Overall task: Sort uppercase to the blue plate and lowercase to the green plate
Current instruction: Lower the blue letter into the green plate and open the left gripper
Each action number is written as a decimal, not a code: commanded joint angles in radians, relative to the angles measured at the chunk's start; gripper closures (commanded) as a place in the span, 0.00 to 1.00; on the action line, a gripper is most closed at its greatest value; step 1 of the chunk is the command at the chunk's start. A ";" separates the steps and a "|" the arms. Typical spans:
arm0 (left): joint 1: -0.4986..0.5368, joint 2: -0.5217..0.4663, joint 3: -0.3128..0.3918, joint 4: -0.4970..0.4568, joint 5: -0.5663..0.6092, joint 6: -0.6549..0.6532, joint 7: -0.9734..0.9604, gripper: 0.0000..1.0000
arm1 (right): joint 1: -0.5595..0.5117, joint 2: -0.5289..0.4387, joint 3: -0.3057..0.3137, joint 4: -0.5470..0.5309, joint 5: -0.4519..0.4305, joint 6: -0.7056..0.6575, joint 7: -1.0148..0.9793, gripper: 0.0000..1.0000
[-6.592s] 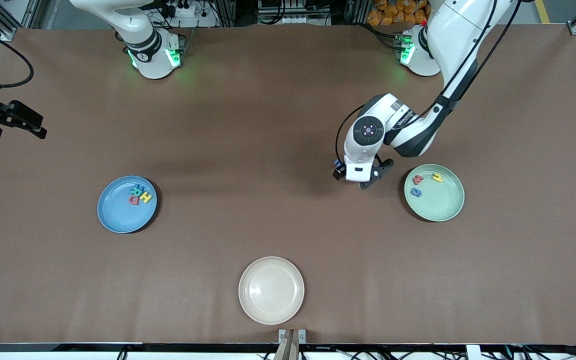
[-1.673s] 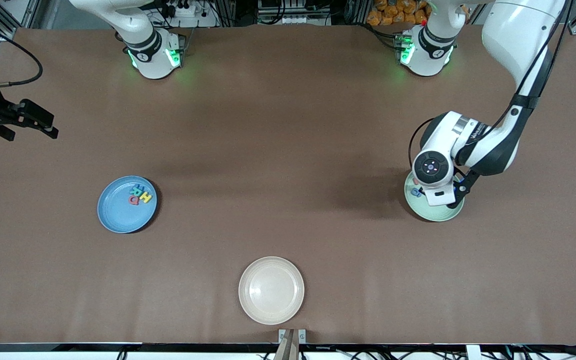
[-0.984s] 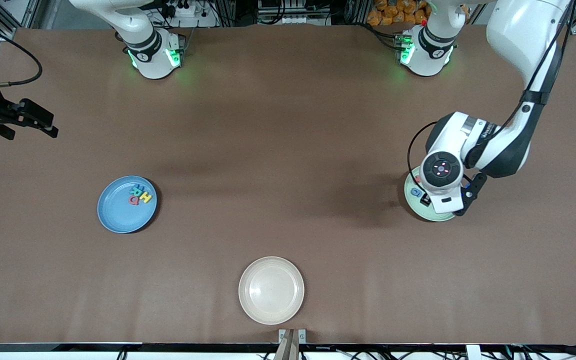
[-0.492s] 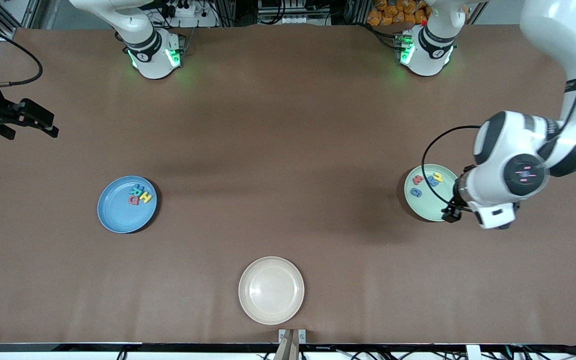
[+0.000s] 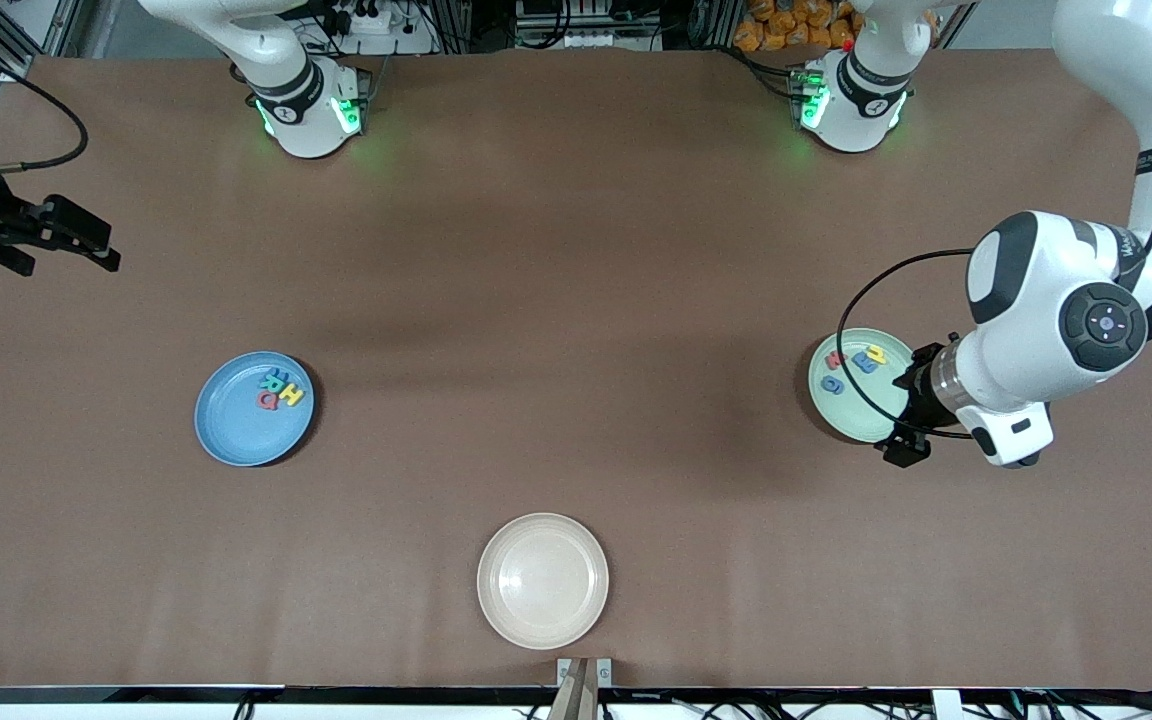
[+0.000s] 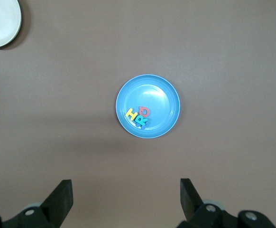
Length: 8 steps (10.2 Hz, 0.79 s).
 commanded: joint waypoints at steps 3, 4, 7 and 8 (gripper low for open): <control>0.034 -0.028 -0.005 -0.015 0.056 -0.005 0.248 0.00 | -0.001 0.005 -0.002 0.016 0.016 -0.010 -0.001 0.00; 0.052 -0.043 -0.005 -0.029 0.058 -0.008 0.279 0.00 | -0.001 0.005 -0.002 0.016 0.016 -0.009 -0.001 0.00; -0.030 -0.167 0.133 -0.160 0.015 -0.010 0.568 0.00 | -0.001 0.005 0.000 0.016 0.017 -0.009 -0.001 0.00; -0.108 -0.210 0.222 -0.209 -0.019 -0.010 0.624 0.00 | -0.001 0.005 -0.002 0.016 0.017 -0.009 -0.001 0.00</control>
